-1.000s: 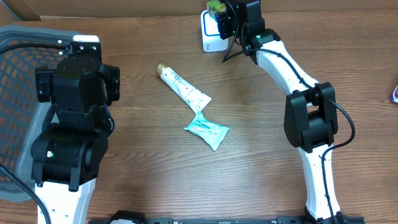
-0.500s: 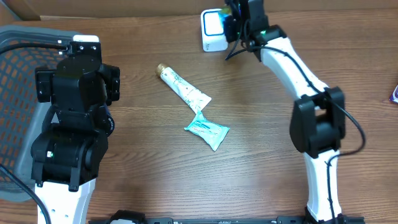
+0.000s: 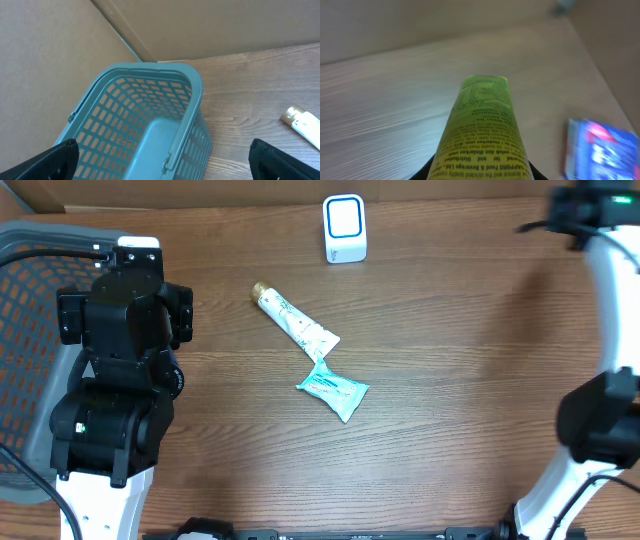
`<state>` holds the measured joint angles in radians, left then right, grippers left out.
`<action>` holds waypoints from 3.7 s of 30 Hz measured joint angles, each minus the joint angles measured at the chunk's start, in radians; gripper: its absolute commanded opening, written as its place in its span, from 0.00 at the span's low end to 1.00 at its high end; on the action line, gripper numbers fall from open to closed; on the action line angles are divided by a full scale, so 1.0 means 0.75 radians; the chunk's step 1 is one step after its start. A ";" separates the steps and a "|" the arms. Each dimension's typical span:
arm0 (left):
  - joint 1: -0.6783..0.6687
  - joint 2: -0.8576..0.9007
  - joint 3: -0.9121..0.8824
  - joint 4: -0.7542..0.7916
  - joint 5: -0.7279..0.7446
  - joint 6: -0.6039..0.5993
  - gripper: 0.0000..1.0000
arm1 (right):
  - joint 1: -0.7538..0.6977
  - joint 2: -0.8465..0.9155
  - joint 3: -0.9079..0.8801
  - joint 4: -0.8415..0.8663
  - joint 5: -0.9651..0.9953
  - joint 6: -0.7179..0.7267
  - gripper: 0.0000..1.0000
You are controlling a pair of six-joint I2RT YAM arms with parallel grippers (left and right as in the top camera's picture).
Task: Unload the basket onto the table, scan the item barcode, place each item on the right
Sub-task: 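Carry the tea carton with the right gripper to the right edge, then move the empty right gripper back toward the mint-green wipes pack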
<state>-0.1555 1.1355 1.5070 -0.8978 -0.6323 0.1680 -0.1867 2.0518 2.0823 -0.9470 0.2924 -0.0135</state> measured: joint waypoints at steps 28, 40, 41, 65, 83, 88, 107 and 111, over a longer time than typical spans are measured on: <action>0.000 0.000 0.000 -0.001 0.000 0.000 0.99 | -0.523 0.036 -0.009 -0.086 -0.841 0.156 1.00; 0.000 0.000 0.000 0.001 0.000 0.000 1.00 | -0.196 -0.270 0.016 -0.967 -1.219 0.037 1.00; 0.000 0.000 0.000 0.001 0.000 0.000 1.00 | -0.186 -0.269 0.014 -0.988 -1.251 0.009 1.00; 0.000 0.000 0.000 -0.001 0.000 0.000 1.00 | 0.440 -0.807 -0.141 0.080 -0.658 0.306 1.00; 0.000 0.000 0.000 0.000 0.001 0.000 1.00 | 0.425 -1.788 -0.796 0.414 -0.416 0.137 1.00; 0.000 0.001 -0.002 0.000 0.001 0.000 1.00 | 0.415 -1.749 -1.442 1.037 -0.474 0.260 1.00; 0.000 0.002 -0.002 0.001 0.000 0.000 1.00 | 0.416 -0.879 -1.633 0.593 -1.195 0.841 1.00; 0.000 0.002 -0.002 -0.001 0.001 0.000 1.00 | 0.416 -0.879 -1.636 0.495 -1.281 0.777 1.00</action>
<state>-0.1555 1.1370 1.5059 -0.8982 -0.6319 0.1680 0.1249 1.3926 0.8551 -0.5758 -0.6685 0.5694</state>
